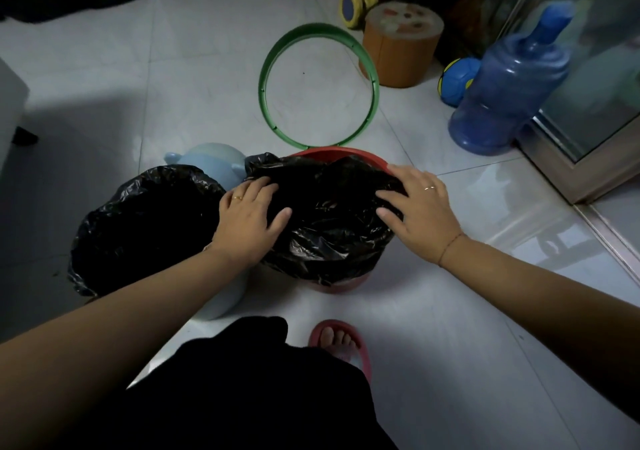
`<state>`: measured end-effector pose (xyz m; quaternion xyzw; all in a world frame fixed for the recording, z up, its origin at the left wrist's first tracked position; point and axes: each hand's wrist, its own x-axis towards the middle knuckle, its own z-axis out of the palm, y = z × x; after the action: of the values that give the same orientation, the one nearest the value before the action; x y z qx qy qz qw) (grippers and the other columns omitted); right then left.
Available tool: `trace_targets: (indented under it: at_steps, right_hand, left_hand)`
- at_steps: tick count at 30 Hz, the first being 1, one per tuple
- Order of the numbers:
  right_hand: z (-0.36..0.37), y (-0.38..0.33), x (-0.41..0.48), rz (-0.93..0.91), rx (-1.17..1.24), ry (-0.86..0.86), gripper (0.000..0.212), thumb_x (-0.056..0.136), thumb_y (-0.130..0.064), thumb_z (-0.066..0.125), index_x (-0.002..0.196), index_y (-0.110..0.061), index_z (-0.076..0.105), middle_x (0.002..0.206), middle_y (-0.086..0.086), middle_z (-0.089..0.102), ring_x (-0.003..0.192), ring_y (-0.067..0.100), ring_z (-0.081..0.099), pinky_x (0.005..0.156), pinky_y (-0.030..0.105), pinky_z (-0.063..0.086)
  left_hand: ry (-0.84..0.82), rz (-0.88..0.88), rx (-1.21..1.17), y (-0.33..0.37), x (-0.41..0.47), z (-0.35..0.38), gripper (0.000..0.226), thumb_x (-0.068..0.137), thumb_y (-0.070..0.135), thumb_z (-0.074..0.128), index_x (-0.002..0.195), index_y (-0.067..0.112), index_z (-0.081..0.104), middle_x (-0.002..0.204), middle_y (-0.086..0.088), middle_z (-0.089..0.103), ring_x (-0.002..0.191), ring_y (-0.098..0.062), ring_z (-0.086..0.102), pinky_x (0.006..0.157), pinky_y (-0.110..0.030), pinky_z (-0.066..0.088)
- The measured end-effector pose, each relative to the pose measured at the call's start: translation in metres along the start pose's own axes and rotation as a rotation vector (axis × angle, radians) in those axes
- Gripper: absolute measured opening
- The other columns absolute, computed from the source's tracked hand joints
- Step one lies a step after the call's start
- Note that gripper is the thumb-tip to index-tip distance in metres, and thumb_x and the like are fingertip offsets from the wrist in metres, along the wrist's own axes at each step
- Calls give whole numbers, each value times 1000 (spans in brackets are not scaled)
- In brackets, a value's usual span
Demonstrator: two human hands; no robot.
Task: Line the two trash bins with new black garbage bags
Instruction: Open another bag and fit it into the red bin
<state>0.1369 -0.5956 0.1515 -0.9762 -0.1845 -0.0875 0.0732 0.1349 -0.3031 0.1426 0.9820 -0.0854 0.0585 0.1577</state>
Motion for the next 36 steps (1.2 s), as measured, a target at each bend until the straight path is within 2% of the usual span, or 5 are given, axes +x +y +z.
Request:
trace_targets:
  at_steps: [4,13,23,32,36]
  right_hand:
    - [10,0,20,190,33,-49,51,97,-49,35,131,-16,55,154,8,31,141,27,28,114,44,16]
    - [20,8,7,285,406,-178,68,86,-53,52,142,-19,31,152,1,22,122,32,48,102,46,42]
    - [31,25,29,357,355,-21,36,97,-42,41,117,-19,59,113,0,44,106,20,48,98,33,27]
    - [38,27,56,545,604,1,46,98,-48,32,72,-17,55,84,-1,50,88,25,53,92,39,34]
    - [40,37,69,719,877,-120,73,92,-64,23,115,-11,66,115,9,65,109,22,58,102,34,39]
  left_hand:
    - [-25,-50,-146,3,11,5,56,94,38,50,137,3,40,140,-16,43,132,-32,36,110,-41,26]
    - [-90,-218,-429,7,32,27,73,91,53,46,147,12,25,149,-10,35,139,-28,28,112,-45,27]
    - [-229,-129,-254,1,65,30,84,81,76,27,144,20,30,137,-4,38,118,-26,50,85,-33,37]
    - [-312,-174,-392,-6,76,42,87,74,85,25,144,34,31,140,-2,51,124,-25,50,94,-36,40]
    - [-432,-204,-426,-10,94,42,90,69,90,20,139,36,39,142,1,50,129,-23,46,93,-32,32]
